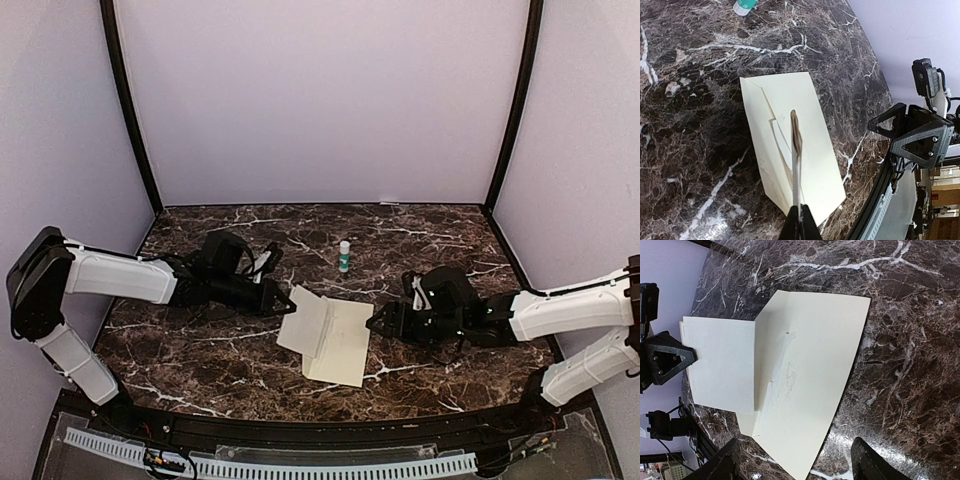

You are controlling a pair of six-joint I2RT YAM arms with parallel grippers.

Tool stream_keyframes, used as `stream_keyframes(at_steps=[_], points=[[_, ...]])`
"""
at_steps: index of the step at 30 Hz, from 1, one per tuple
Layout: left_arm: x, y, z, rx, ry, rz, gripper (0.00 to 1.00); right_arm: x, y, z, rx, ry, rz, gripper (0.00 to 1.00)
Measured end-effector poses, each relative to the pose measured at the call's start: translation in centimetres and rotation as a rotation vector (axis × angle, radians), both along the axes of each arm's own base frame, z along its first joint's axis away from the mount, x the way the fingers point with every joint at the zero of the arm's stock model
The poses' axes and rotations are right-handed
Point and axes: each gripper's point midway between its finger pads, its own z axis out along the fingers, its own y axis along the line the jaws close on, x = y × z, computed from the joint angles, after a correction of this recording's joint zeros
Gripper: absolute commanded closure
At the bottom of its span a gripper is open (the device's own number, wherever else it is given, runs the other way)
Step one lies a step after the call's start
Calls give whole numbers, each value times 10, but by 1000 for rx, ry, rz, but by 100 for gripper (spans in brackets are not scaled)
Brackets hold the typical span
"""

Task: Place the letter into the envelope and seal it
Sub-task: Place the letter in the envelope.

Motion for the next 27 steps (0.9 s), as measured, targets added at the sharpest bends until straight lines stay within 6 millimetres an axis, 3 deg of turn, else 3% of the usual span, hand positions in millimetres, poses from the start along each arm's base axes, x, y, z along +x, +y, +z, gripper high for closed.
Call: stream_keyframes(at_steps=[13,27], points=[[-2,9,-23,64,23,14,100,3,11,-40,-36,73,1,33],[-8,18,-42,112,35,14,100,10,27,-58,-32,130,-15,43]])
